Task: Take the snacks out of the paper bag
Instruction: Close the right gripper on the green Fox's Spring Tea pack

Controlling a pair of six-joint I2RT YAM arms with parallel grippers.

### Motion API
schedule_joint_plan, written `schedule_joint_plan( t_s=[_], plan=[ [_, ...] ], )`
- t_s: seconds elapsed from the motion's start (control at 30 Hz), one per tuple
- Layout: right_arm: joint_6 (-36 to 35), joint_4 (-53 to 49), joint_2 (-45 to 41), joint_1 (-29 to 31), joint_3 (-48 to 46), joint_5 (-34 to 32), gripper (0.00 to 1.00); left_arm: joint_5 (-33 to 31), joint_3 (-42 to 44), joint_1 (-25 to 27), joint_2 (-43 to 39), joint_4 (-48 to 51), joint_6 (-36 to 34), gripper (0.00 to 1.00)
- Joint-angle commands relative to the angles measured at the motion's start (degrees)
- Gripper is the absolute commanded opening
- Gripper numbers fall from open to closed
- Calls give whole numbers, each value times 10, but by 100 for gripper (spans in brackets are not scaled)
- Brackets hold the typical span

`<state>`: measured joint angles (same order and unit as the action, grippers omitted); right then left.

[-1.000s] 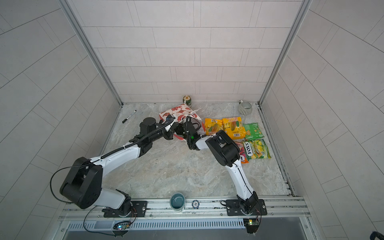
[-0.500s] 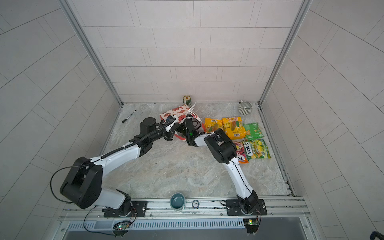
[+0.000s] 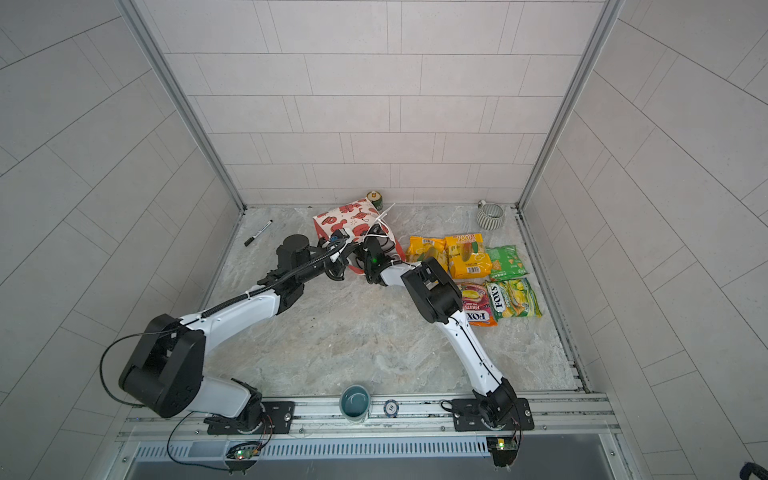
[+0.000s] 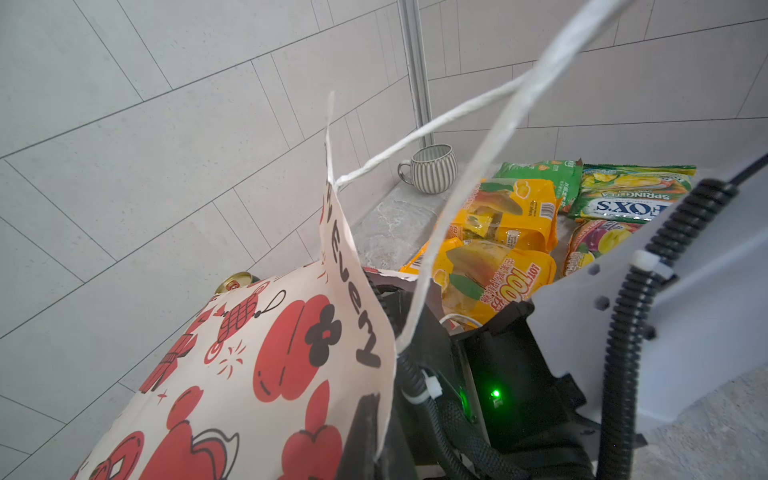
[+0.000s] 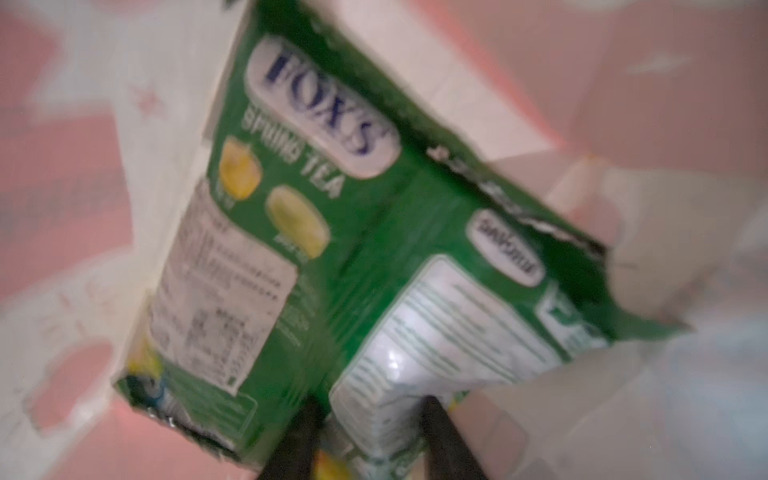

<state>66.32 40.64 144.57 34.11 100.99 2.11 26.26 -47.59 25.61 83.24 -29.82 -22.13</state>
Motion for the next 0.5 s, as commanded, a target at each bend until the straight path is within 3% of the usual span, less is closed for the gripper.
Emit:
schedule_joint_plan(
  t_s=[0.0, 0.17, 0.3, 0.47],
  plan=[
    [11, -21, 11, -10, 39, -23, 25, 69, 12, 19, -31, -15, -12, 0],
    [10, 9, 0, -23, 30, 6, 6, 26, 18, 18, -41, -5, -23, 0],
    [-16, 33, -50, -24, -39, 10, 0, -47, 24, 17, -25, -12, -40, 0],
    [-33, 76, -106, -23, -132, 7, 0, -115, 36, 16, -8, -37, -49, 0]
  ],
)
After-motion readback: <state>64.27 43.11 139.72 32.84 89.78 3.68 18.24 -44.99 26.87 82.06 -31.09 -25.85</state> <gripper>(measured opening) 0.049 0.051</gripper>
